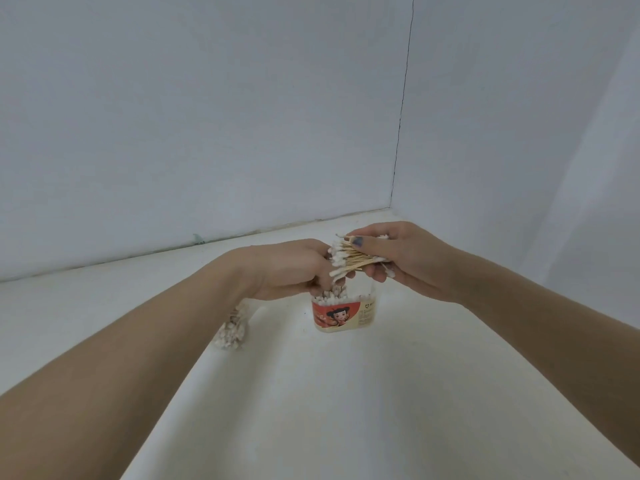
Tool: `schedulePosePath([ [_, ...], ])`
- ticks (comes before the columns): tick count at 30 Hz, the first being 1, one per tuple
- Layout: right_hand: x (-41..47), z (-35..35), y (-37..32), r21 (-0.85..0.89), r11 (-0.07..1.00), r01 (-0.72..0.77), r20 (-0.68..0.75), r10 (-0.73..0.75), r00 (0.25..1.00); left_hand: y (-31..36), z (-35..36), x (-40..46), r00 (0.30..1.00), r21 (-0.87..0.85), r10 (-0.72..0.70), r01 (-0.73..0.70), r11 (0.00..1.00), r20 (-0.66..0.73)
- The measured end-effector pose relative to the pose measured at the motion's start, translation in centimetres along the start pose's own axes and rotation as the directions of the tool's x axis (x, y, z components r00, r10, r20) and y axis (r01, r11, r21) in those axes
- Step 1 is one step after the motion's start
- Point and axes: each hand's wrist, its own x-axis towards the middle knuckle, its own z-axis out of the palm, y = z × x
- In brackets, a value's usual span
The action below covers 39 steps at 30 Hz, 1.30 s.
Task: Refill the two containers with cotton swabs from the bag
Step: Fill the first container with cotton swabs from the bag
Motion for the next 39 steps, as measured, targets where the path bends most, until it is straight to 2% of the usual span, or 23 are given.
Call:
schedulePosePath([
  [3,-0.1,0.0,0.2,-0.018,0.999,0.027,0.003,-0.027,1.000,-0.4,0.1,0.0,0.999,-0.198,-0.041,0.036,0.980,-0.022],
  [6,-0.1,0.0,0.4,-0.043,0.999,0.025,-0.012,-0.026,1.000,0.0,0.0,-0.3,0.995,-0.390,-0.056,0.083,0.917,0.080],
  [8,0.0,0.0,0.4,-0.055,0.998,0.018,-0.021,-0.019,1.000,0.5,0.1,-0.5,0.992,-0.480,-0.059,0.108,0.871,0.115],
  [10,0.3,0.2,0.5,-0.026,1.000,-0.013,-0.061,0.011,0.998,0.9,0.6,-0.5,0.990,-0.540,-0.112,0.138,0.831,0.081],
  [13,0.6,0.7,0.9,0.001,0.999,-0.053,-0.105,0.052,0.993,0.8,1.6,0.3,0.986,-0.517,-0.163,0.122,0.847,-0.033],
  [17,0.8,0.8,0.8,-0.042,0.996,-0.080,-0.089,0.076,0.993,0.8,2.3,1.1,0.954,-0.501,-0.205,0.070,0.862,-0.220],
  [22,0.8,0.9,0.7,-0.089,0.989,-0.118,-0.040,0.115,0.993,0.8,2.3,1.2,0.934,-0.429,-0.226,0.091,0.899,-0.277],
  [25,0.9,1.2,0.7,-0.057,0.985,-0.161,-0.050,0.158,0.986,0.2,2.5,1.4,0.923,-0.423,-0.233,0.088,0.902,-0.305],
  [27,1.1,1.6,1.0,-0.074,0.984,-0.159,-0.096,0.152,0.984,0.0,2.8,1.7,0.920,-0.395,-0.214,0.073,0.916,-0.327],
  [32,1.6,2.8,2.0,-0.226,0.961,-0.159,-0.397,0.059,0.916,-0.3,3.5,2.4,0.909,-0.293,-0.150,0.032,0.956,-0.389],
  [39,1.8,3.1,1.9,-0.298,0.926,-0.231,-0.473,0.067,0.878,-0.4,3.7,2.6,0.885,-0.244,-0.111,-0.003,0.970,-0.453],
])
